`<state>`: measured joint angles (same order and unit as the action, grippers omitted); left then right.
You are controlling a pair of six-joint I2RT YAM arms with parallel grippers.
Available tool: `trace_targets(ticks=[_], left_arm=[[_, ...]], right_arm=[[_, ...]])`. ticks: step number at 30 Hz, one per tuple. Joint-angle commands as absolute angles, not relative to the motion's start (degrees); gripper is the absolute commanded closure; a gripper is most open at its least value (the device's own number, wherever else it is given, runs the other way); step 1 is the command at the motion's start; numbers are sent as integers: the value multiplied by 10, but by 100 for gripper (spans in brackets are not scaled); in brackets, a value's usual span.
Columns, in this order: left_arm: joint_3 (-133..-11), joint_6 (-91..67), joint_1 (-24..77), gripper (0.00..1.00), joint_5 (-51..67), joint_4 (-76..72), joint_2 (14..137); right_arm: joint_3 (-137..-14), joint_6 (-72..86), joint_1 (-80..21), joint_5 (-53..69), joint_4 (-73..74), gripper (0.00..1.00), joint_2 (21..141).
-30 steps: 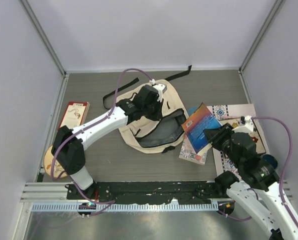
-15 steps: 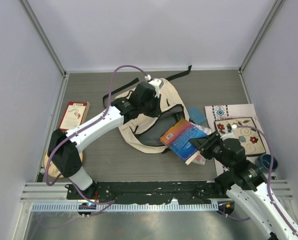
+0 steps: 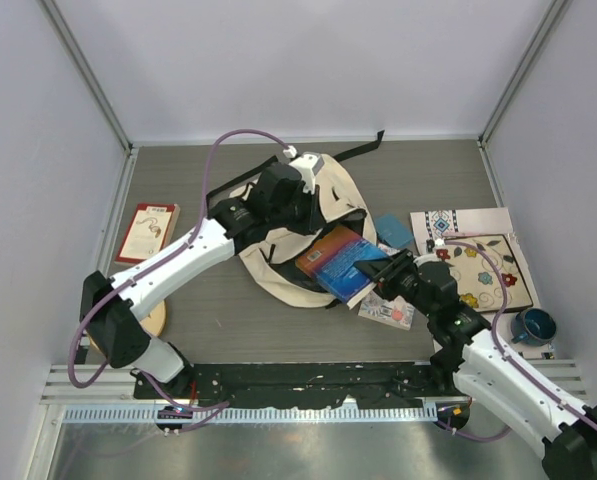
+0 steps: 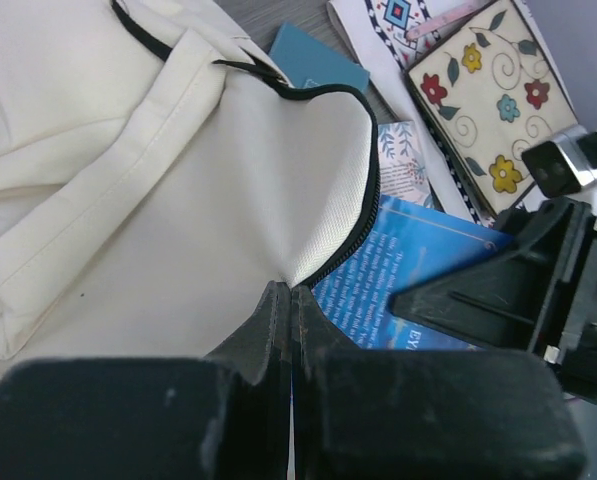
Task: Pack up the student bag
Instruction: Place the book in the student bag.
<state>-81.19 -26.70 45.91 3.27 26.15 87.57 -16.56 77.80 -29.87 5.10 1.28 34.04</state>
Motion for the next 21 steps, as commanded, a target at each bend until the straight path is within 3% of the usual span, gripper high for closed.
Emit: trace_targets(ticks=[1,21], left_arm=[[-808,-279,477,100,62,195,834],[-802,-285,493,100,33,169,817]], right_arm=[[-171,827,-300,50,-272,99,372],[-210,833,-323,15,-586,99,676]])
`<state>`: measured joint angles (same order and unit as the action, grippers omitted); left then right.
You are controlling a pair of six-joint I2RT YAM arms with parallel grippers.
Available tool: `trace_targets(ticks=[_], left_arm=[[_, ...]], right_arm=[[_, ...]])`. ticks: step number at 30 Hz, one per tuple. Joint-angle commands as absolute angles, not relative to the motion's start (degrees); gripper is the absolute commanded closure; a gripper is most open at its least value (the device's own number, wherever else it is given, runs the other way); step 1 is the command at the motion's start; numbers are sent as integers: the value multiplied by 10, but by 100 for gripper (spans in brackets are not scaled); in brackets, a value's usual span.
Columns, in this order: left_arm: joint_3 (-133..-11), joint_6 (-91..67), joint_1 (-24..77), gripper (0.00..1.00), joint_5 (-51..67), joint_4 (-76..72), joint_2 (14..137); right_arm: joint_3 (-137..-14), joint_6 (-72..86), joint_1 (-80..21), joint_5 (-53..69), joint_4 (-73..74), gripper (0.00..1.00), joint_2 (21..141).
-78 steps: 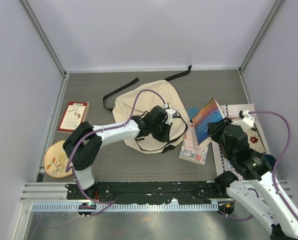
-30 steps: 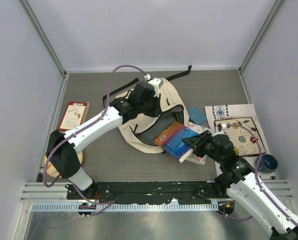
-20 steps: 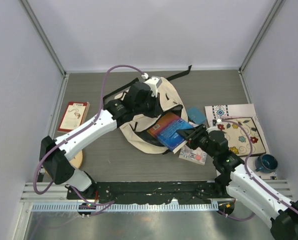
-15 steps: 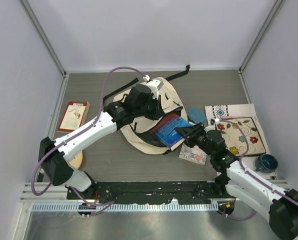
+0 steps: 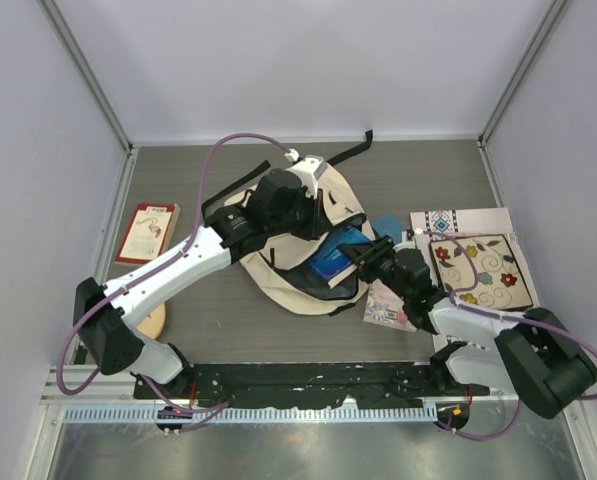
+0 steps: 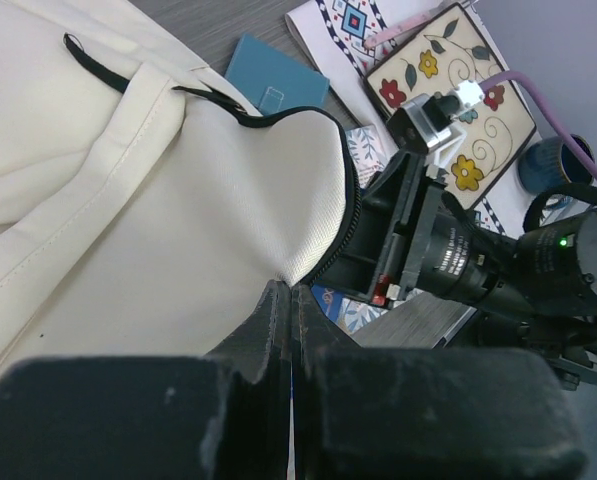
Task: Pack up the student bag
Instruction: Place the book in the student bag.
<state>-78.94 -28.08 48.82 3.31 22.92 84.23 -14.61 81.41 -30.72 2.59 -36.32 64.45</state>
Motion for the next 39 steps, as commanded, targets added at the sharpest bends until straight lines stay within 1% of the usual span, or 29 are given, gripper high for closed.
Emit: trace_targets(ticks=[1,3,4,6,7,9,10,11,13,14,21,27,31,34,36,39], left_arm=[[-802,-285,493,100,32,166,818],[-804,-284,493,100,32,166,818],[-805,-284,493,100,32,165,818],[-813,-281,493,100,32,173,820],[-816,-280,493,100,33,177,820],[-826,-266,493,100,19,201,820],[-826,-261,492,100,6,208,813],[-824,-257,490,100,4,210,809],[-816,-256,480,100,13,208,802],[-815,-258,476,100,35,207,800],[-807,-276,472,100,68,200,795],[-805,-282,468,100,61,205,798],[-804,-297,454,100,57,211,800],[-800,-301,446,100,55,207,798],[-802,-299,445,100,57,209,797],[-805,-300,445,100,67,213,802]], right_arm=[[-214,833,-330,6,-617,99,708],[-220,831,-339,-25,-667,99,747],[-226,829,-344,-31,-711,99,785],[-250,817,-347,-32,-757,99,822],[-258,816,-348,-33,-789,99,864],[-284,827,-346,-26,-822,99,909],[-290,831,-347,-25,-878,99,931],[-300,840,-347,-30,-901,99,973],[-308,838,-345,-41,-941,99,1002],[-315,832,-346,-47,-945,99,1025],[-367,798,-346,-70,-955,99,1091],[-391,752,-369,-112,-955,99,1093],[-347,672,-420,-166,-912,99,1027],[-327,636,-448,-179,-900,99,992],[-322,614,-470,-192,-883,99,981],[-335,611,-474,-185,-890,99,983]])
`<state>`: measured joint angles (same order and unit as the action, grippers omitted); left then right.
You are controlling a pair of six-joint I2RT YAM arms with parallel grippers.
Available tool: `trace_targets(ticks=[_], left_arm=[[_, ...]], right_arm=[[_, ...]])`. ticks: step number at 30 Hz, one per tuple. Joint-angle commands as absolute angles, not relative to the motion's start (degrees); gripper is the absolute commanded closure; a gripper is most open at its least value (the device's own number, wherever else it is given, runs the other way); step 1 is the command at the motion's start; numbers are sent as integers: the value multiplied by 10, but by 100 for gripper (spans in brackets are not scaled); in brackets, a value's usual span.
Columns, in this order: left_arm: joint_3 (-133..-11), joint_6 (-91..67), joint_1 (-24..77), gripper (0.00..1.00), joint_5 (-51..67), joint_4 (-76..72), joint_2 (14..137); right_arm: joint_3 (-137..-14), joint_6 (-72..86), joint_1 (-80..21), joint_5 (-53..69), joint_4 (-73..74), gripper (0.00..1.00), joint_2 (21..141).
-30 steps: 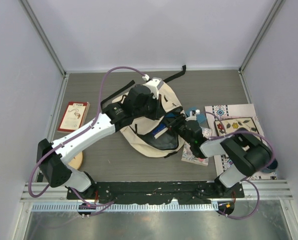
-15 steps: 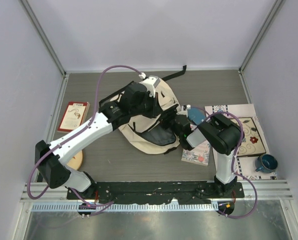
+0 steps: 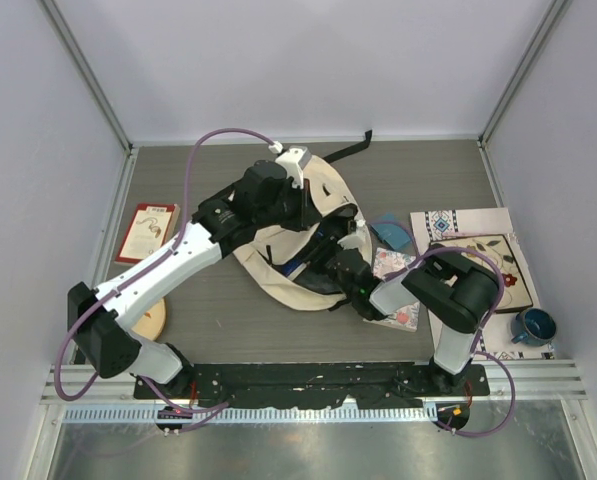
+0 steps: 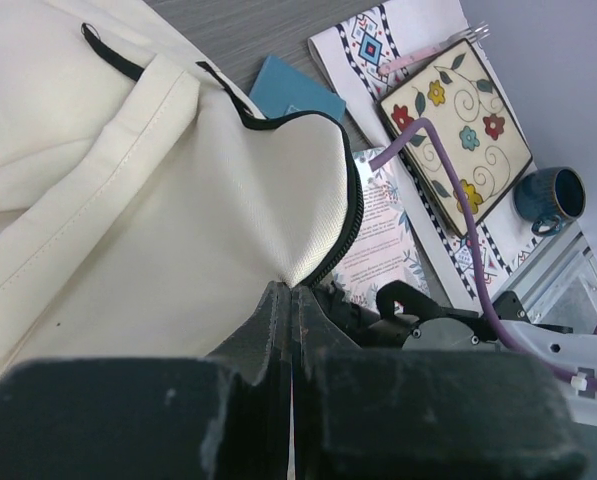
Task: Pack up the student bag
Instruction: Place the book in the student bag.
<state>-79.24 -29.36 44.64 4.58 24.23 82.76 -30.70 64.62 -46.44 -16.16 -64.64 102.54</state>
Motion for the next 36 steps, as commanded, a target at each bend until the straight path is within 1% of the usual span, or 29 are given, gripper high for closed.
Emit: trace_targets(ticks=[1,8,12,18,19,21,22,24,26,27,28,30,34,36], left_arm=[[-806,-300,445,100,76,213,804],[-798,-302,444,100,94,207,789],[-789,-298,444,100,96,206,776],[-776,-289,444,100,101,198,766],[-774,-289,445,100,101,196,766],[-767,-289,444,100,102,196,768],[-766,-290,444,100,102,195,768],[-757,-293,444,100,101,193,767],[-748,-294,444,100,91,191,766],[-741,-294,444,100,87,191,763],[-737,-294,444,100,83,190,761],[-733,-294,442,100,74,191,761],[-723,-297,439,100,67,192,762],[-722,-297,439,100,62,192,762]], right_arm=[[-341,613,-474,-185,-889,99,986],[-390,626,-458,-207,-908,99,1050],[-424,686,-435,-229,-928,99,1096],[-459,701,-430,-258,-940,98,1137],[-464,711,-427,-258,-930,90,1140],[-470,718,-426,-258,-918,79,1144],[-468,729,-426,-266,-899,66,1145],[-450,752,-427,-278,-881,56,1144],[-431,775,-426,-287,-853,42,1134],[-412,777,-427,-288,-837,38,1128],[-403,777,-427,-288,-808,27,1120],[-382,786,-427,-287,-777,22,1098],[-366,798,-426,-265,-666,19,1053],[-358,802,-426,-252,-635,18,1026]])
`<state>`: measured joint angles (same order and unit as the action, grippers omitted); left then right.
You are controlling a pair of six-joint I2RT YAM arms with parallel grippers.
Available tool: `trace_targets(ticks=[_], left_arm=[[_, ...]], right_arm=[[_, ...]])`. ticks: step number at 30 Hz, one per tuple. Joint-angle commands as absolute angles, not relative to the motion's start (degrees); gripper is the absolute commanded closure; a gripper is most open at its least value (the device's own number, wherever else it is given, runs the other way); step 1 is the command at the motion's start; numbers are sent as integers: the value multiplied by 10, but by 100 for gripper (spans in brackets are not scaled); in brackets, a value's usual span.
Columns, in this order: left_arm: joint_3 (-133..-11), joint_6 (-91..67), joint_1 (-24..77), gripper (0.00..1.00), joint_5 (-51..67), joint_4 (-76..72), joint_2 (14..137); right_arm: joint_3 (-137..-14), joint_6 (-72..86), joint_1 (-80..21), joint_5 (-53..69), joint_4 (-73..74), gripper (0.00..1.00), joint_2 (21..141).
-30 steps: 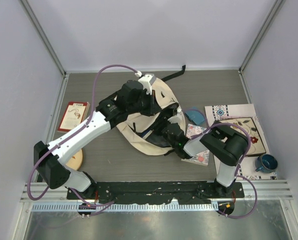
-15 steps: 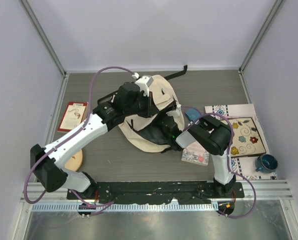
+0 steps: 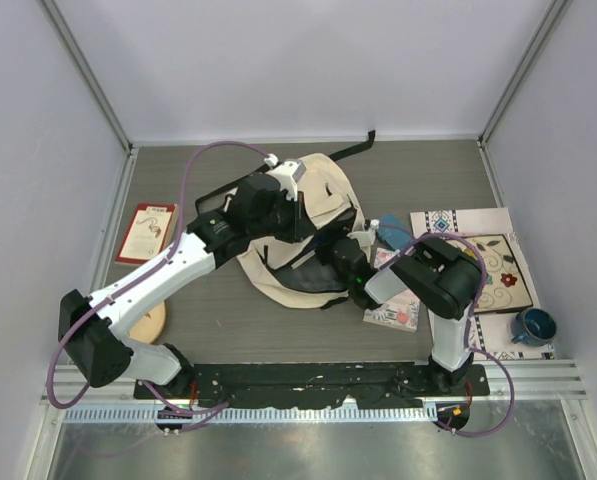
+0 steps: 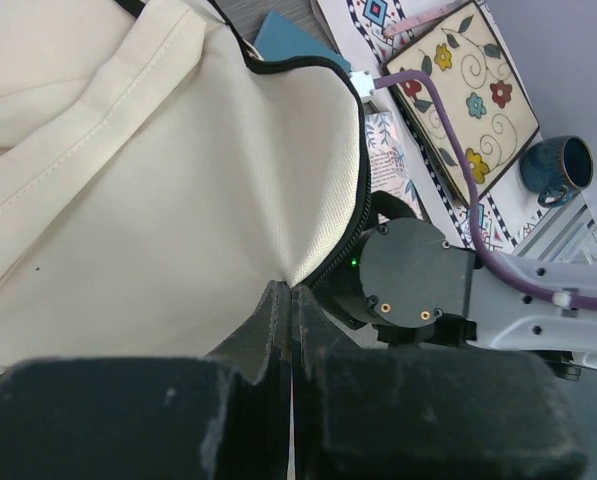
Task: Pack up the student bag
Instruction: Place the book in the student bag.
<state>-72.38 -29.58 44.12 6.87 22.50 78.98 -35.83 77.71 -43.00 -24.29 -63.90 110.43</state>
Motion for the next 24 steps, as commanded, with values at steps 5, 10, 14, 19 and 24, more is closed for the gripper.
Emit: trace_targets(ticks=[5,10,14,19,24], left_arm=[[-715,-297,432,100,55,191,766],[-714,-296,428,100,50,192,768],[-714,-295,425,100,49,191,772],[-716,-296,425,100,54,189,776],[-718,-297,425,100,55,190,775]], right_arm=[[-349,831,-427,-238,-503,16,961],[-362,838,-427,-187,-361,14,896],[-345,842,-428,-166,-331,14,865],[-327,854,-429,-149,-344,59,864],[-305,870,-430,-140,-429,99,881]])
